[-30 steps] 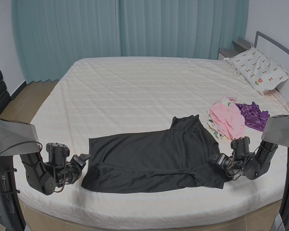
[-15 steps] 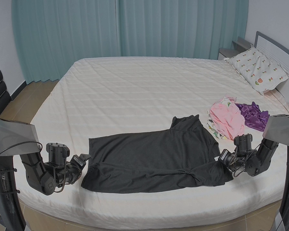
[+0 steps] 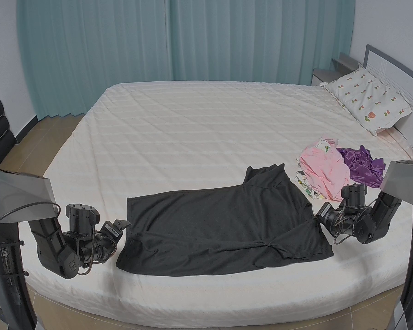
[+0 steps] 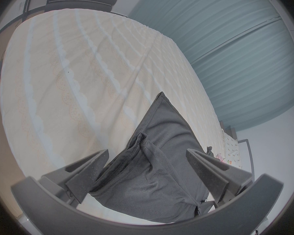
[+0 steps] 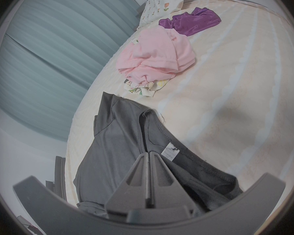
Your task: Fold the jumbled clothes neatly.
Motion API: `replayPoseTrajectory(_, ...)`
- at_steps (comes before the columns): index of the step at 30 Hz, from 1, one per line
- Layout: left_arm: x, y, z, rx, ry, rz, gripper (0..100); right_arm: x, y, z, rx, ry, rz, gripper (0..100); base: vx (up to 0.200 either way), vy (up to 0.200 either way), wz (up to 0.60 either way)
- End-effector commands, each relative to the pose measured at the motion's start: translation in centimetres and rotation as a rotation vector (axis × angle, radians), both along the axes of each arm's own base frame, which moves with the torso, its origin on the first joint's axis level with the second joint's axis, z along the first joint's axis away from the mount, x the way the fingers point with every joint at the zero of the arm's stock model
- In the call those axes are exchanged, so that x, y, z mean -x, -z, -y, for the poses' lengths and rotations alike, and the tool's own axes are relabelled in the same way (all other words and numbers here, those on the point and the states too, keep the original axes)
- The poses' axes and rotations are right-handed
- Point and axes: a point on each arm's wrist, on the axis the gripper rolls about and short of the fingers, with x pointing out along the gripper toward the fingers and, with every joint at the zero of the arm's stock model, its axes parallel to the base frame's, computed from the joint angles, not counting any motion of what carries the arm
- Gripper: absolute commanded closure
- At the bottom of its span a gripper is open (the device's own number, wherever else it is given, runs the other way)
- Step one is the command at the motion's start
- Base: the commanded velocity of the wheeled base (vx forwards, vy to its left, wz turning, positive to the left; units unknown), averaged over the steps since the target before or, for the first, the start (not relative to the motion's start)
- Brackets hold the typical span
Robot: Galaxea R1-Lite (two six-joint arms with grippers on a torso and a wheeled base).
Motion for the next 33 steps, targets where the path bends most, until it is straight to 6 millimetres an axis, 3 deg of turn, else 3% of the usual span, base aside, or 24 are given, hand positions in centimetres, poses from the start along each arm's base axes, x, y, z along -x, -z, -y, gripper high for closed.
replayPoseTrajectory(1,0.0,0.0,0.0,0.000,0.000,0.000,0,-0.2,0.4,0.1,-0.001,0.000,0.003,100,0.000,0.000,0.00)
replayPoseTrajectory(6,-0.3,-0.4,-0.1,-0.005,-0.009,0.021,0,0.3,0.8,-0.1,-0.004,-0.022,-0.010,100,0.000,0.000,0.00)
replayPoseTrajectory(10,-0.5,-1.8,0.1,0.007,0.004,0.066,0,0.4,0.7,0.0,-0.008,-0.023,0.007,100,0.000,0.000,0.00)
replayPoseTrajectory(12,-1.6,-2.4,0.7,-0.010,0.035,0.107,0,0.8,0.8,-0.2,-0.015,-0.040,0.005,100,0.000,0.000,0.00)
replayPoseTrajectory(16,-3.4,-0.5,1.2,-0.124,0.116,0.046,0,0.9,0.7,-0.5,-0.027,-0.068,0.022,100,0.000,0.000,0.00)
replayPoseTrajectory(21,-4.4,1.7,2.5,-0.169,0.171,-0.002,0,0.9,0.7,-0.7,-0.018,-0.085,0.024,100,0.000,0.000,0.00)
replayPoseTrajectory(33,-4.6,2.0,4.3,-0.305,0.185,0.020,0,0.9,0.7,-1.2,-0.013,-0.097,0.026,100,0.000,0.000,0.00)
